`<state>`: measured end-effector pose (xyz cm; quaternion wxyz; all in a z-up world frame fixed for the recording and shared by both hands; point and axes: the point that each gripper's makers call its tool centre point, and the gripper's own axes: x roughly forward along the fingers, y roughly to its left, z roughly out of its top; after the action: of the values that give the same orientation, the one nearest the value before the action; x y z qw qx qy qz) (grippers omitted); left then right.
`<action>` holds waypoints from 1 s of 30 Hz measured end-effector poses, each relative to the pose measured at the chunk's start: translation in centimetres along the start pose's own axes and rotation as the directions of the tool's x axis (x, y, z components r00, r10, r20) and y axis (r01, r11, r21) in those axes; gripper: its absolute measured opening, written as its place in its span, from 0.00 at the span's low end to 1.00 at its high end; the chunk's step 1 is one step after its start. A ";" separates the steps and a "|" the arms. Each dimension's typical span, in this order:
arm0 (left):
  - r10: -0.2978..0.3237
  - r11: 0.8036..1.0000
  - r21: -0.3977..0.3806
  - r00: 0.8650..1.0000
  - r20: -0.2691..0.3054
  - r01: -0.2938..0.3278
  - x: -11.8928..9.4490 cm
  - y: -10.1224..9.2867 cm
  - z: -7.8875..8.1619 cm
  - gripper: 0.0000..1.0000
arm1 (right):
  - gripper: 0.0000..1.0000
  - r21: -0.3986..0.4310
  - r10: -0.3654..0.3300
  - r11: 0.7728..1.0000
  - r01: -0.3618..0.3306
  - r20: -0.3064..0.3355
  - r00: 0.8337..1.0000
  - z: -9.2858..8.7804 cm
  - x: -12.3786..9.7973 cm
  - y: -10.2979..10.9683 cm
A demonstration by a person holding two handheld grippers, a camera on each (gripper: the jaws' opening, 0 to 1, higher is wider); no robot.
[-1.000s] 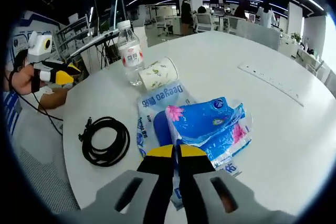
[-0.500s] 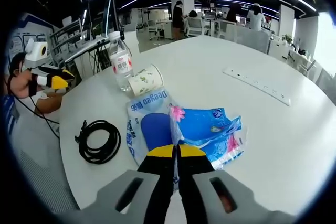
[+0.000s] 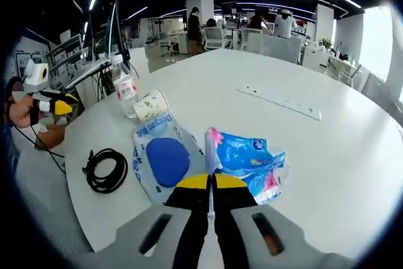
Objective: Arrange the tabletop items into an orderly group along one side of the table until the central work area is clear of visible clutter.
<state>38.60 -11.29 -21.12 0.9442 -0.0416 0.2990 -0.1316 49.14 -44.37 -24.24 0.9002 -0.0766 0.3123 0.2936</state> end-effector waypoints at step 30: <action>0.005 1.000 0.018 1.000 0.002 -0.005 0.2 -0.9 -0.1 0.36 | 0.00 0.169 -0.125 0.977 0.131 -0.046 0.991 -4.3 -2.3 -5.9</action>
<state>38.52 -12.25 -21.13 0.9452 -0.0325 0.2969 -0.1317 48.81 -51.66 -26.53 0.9149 -0.0237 0.3468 0.2053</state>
